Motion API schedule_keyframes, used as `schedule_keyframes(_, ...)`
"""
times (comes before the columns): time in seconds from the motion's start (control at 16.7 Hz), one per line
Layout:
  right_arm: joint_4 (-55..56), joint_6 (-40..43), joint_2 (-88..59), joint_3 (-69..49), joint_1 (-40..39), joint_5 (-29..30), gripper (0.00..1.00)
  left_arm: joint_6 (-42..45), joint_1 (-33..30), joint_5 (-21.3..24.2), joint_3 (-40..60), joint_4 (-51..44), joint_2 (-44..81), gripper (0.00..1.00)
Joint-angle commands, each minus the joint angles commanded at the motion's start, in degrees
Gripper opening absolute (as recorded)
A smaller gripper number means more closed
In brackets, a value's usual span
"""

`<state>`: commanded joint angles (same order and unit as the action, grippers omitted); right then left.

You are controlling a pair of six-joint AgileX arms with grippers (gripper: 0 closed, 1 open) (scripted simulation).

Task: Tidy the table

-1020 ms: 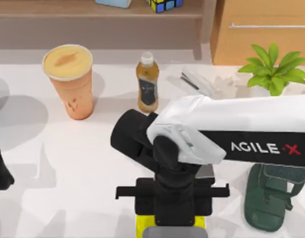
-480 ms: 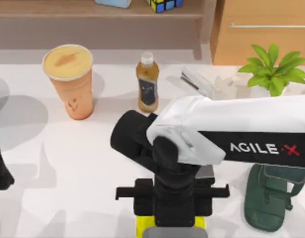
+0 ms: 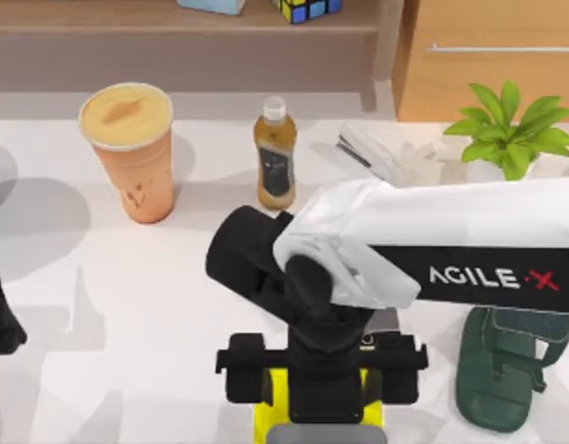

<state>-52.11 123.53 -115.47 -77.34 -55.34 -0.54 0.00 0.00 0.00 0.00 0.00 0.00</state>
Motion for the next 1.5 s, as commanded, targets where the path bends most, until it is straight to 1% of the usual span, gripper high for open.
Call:
schedule_keyframes(0.42, -0.2, -0.5, 0.2, -0.5, 0.1, 0.0, 1.00, 0.0, 0.0, 0.0, 0.0, 0.0, 0.0, 1.00)
schedule_keyframes(0.6, -1.4, -5.6, 0.4, -3.6, 0.2, -0.4, 1.00, 0.0, 0.0, 0.0, 0.0, 0.0, 0.0, 1.00)
schedule_keyframes(0.72, -2.8, -12.0, 0.1, -6.5, 0.5, -0.8, 1.00, 0.0, 0.0, 0.0, 0.0, 0.0, 0.0, 1.00)
schedule_keyframes(0.84, -4.5, -20.9, -0.4, -9.8, 0.9, -1.2, 1.00, 0.0, 0.0, 0.0, 0.0, 0.0, 0.0, 1.00)
schedule_keyframes(1.02, -7.1, -38.2, -1.2, -14.7, 1.9, -1.8, 1.00, 0.0, 0.0, 0.0, 0.0, 0.0, 0.0, 1.00)
schedule_keyframes(1.2, -9.7, -58.6, -2.1, -19.1, 3.6, -2.2, 1.00, 0.0, 0.0, 0.0, 0.0, 0.0, 0.0, 1.00)
schedule_keyframes(1.5, -13.3, -95.2, -4.6, -24.4, 7.7, -2.1, 1.00, 0.0, 0.0, 0.0, 0.0, 0.0, 0.0, 1.00)
